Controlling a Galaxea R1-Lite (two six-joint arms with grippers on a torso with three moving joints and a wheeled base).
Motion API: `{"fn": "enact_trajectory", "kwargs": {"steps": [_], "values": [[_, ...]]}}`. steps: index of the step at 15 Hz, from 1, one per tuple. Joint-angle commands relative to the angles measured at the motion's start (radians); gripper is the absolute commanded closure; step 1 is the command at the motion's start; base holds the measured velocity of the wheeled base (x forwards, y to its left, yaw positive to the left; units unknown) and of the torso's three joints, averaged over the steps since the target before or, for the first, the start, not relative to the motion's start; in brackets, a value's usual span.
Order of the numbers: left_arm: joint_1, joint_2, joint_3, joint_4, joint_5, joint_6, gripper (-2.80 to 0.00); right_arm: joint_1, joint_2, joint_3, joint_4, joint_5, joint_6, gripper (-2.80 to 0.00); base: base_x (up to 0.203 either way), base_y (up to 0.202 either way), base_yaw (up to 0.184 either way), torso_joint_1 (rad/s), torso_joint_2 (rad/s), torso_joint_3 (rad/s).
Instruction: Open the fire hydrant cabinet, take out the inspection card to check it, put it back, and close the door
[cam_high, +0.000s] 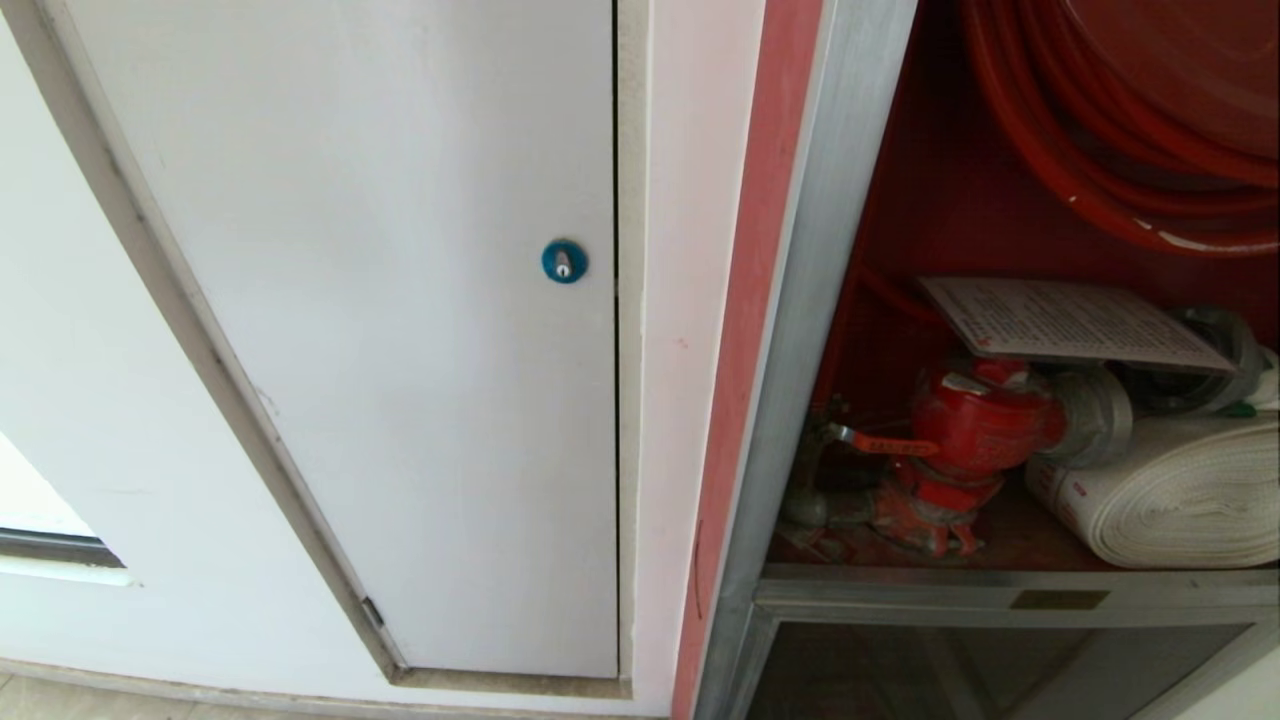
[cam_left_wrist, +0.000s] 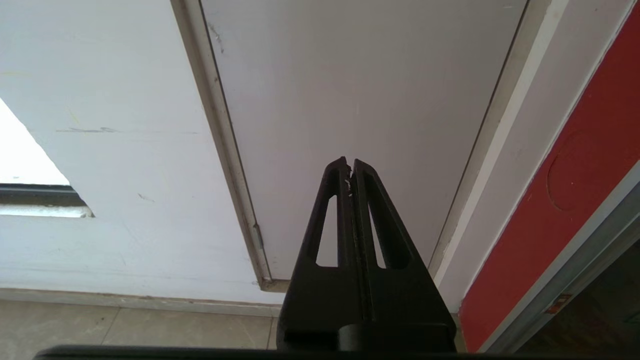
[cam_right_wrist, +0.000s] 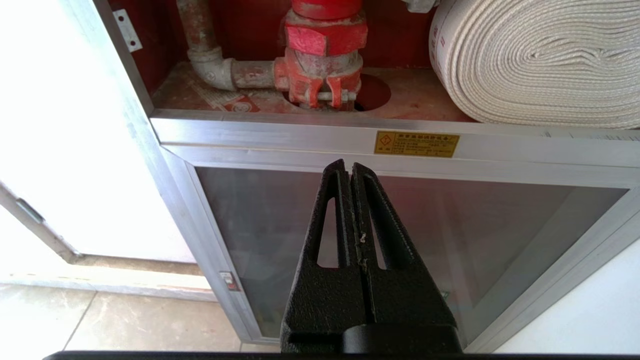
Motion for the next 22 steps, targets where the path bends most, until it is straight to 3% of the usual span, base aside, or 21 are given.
{"fn": "enact_trajectory", "kwargs": {"steps": [1, 22], "values": [[0.000, 0.001, 0.020, -0.001, -0.001, 0.000, 0.00, 0.001, 0.000, 0.000, -0.001, 0.000, 0.000, 0.00, 0.000, 0.000, 0.000, 0.000, 0.00, 0.000], [0.000, 0.001, 0.020, -0.001, 0.000, -0.001, 0.00, 0.001, 0.000, 0.000, -0.001, 0.000, 0.000, 0.00, 0.000, 0.000, 0.000, 0.000, 0.00, 0.000]]}}
